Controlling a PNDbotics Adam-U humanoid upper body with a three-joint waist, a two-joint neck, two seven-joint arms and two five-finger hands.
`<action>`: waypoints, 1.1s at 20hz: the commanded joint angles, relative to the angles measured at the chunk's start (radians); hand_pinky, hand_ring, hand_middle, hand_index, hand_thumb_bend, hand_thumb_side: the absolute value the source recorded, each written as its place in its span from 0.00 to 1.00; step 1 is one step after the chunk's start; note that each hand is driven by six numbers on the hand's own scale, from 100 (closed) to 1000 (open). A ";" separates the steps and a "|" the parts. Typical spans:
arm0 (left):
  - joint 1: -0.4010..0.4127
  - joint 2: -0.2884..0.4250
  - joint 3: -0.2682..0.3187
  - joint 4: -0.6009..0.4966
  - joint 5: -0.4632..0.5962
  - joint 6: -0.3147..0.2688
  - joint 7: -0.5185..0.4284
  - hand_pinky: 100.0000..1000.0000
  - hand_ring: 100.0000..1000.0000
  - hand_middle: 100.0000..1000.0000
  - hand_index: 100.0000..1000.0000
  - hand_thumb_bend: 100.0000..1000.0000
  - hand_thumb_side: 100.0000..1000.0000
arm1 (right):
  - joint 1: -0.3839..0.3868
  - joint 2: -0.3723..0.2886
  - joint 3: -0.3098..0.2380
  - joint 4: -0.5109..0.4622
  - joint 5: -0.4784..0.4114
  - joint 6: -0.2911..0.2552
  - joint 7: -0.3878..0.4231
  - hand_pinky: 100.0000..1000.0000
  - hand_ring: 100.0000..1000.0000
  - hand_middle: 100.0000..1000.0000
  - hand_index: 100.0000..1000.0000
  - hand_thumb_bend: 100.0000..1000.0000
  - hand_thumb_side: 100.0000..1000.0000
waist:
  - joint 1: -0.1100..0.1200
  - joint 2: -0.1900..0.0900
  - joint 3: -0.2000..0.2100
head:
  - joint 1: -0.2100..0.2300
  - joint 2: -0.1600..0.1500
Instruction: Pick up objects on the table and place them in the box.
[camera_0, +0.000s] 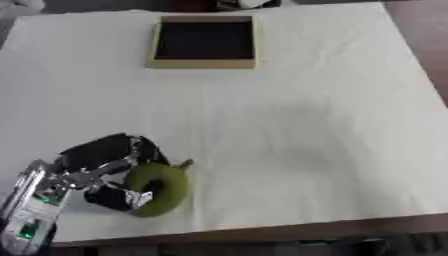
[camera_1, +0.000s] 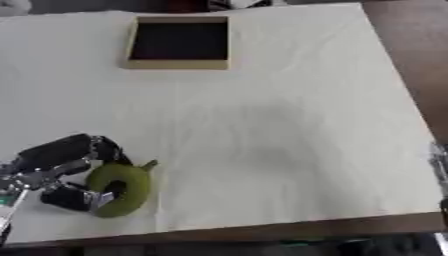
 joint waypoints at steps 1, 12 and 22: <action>-0.005 0.032 0.024 -0.049 0.026 -0.193 -0.226 0.43 0.31 0.35 0.65 0.00 0.16 | -0.006 -0.013 -0.011 -0.016 0.001 0.000 -0.006 0.72 0.63 0.53 0.70 0.00 0.42 | -0.004 -0.012 0.003 | -0.003 0.005; -0.003 0.030 0.036 -0.079 0.059 -0.162 -0.200 0.32 0.22 0.27 0.58 0.00 0.18 | -0.005 -0.011 -0.013 -0.016 0.006 0.001 -0.013 0.72 0.64 0.53 0.70 0.00 0.43 | -0.006 -0.008 0.008 | -0.002 0.005; -0.001 0.014 0.041 -0.031 0.025 -0.137 -0.080 0.14 0.06 0.14 0.48 0.00 0.04 | -0.003 -0.006 -0.014 -0.016 0.004 0.001 -0.022 0.72 0.63 0.53 0.70 0.00 0.44 | -0.005 -0.009 0.005 | -0.004 0.005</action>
